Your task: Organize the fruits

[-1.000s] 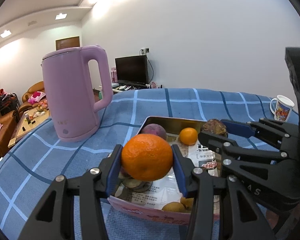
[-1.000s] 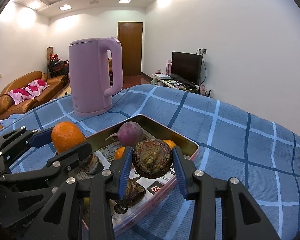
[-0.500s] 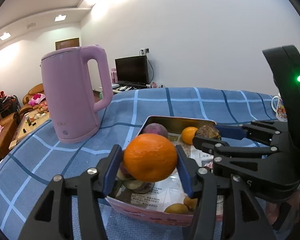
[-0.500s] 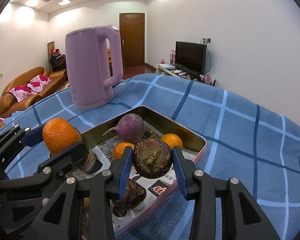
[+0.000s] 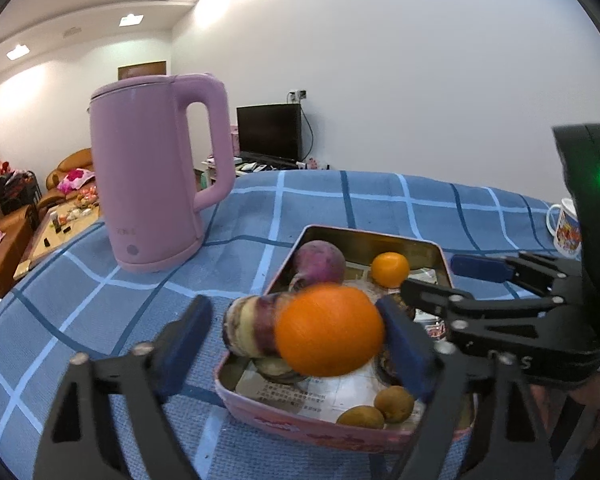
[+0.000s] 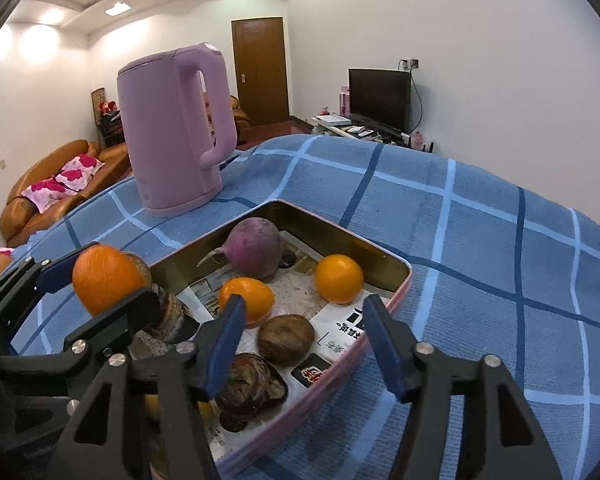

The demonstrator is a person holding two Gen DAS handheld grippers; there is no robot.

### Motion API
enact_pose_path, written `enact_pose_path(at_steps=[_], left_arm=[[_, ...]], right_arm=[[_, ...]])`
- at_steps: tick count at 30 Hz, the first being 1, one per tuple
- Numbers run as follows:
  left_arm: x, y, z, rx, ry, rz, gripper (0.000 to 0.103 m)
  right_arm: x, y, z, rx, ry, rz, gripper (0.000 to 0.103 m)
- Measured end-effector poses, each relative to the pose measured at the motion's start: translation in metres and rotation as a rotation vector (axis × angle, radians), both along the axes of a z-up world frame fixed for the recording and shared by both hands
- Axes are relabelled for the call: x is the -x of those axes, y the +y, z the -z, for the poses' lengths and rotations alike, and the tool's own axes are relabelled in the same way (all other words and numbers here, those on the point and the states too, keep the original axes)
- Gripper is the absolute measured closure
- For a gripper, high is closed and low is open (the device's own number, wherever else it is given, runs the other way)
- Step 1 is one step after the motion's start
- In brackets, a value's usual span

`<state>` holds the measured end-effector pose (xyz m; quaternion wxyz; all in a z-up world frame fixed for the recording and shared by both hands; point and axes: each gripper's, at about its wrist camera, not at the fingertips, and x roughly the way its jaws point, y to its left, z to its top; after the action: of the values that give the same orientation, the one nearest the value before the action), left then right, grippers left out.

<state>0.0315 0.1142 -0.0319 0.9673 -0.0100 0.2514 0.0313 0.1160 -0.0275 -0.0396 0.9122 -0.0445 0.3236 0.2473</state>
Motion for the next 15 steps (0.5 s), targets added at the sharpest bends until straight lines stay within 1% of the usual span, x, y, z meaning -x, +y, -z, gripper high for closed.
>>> enact_pose_path(at_steps=[1,2,7,10,15], left_arm=[[0.001,0.001,-0.001,-0.002,-0.008,-0.007,0.005],[0.003,0.000,-0.002,-0.006,-0.020,-0.014,0.001],[0.012,-0.004,-0.009,-0.032,-0.058,-0.002,0.001],[0.017,-0.005,-0.015,-0.028,-0.078,-0.006,0.000],[0.024,-0.005,-0.024,-0.021,-0.101,-0.013,0.000]], right_arm=[[0.001,-0.002,-0.001,-0.002,-0.007,0.007,0.035],[0.002,-0.004,-0.002,-0.006,-0.016,0.016,0.032],[0.012,-0.015,-0.011,-0.023,-0.040,0.053,0.029],[0.020,-0.025,-0.018,-0.024,-0.055,0.089,0.025],[0.034,-0.045,-0.028,-0.034,-0.084,0.147,0.025]])
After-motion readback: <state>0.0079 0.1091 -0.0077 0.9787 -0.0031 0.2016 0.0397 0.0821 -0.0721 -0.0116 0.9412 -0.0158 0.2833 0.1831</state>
